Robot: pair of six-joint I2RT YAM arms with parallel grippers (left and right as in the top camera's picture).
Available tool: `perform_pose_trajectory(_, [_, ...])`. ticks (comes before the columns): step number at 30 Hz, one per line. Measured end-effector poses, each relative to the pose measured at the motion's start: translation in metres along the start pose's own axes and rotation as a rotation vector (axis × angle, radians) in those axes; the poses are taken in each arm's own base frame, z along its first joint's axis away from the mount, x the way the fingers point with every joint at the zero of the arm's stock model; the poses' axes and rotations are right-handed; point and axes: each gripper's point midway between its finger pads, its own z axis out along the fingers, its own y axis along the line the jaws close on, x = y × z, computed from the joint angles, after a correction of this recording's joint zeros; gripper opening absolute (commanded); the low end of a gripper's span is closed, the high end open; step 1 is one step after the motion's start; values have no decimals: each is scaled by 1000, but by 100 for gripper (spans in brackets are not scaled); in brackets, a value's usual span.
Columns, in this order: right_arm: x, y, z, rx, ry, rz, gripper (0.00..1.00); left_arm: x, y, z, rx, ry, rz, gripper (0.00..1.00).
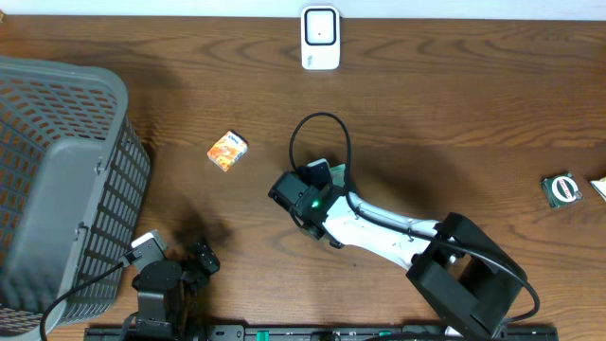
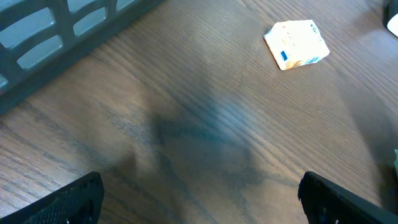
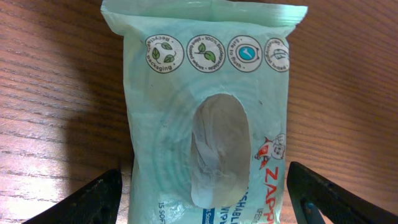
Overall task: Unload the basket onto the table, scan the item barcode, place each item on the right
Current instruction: 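Lower the right gripper onto the green wipes pouch and grasp it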
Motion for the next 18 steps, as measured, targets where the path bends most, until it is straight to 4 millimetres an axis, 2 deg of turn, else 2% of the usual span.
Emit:
perform_pose_trajectory(2, [0, -1, 1, 13, -1, 6, 79, 0, 0, 0, 0, 0, 0, 98])
perform_pose_trajectory(4, [0, -5, 2, 39, -1, 11, 84, 0, 0, 0, 0, 0, 0, 98])
perform_pose_trajectory(7, [1, -23, 1, 141, -4, 4, 87, 0, 0, 0, 0, 0, 0, 98])
perform_pose_trajectory(10, [-4, -24, 2, 166, -5, -31, 75, 0, 0, 0, 0, 0, 0, 98])
perform_pose_trajectory(14, [-5, -27, 7, 207, -1, -79, 66, 0, 0, 0, 0, 0, 0, 98])
perform_pose_trajectory(15, [-9, -27, 10, 230, -8, -100, 56, 0, 0, 0, 0, 0, 0, 98])
perform_pose_trajectory(16, [-12, -29, 11, 257, -20, -119, 53, 0, 0, 0, 0, 0, 0, 98])
perform_pose_trajectory(18, [-16, -31, 17, 306, -32, -168, 27, 0, 0, 0, 0, 1, -1, 98])
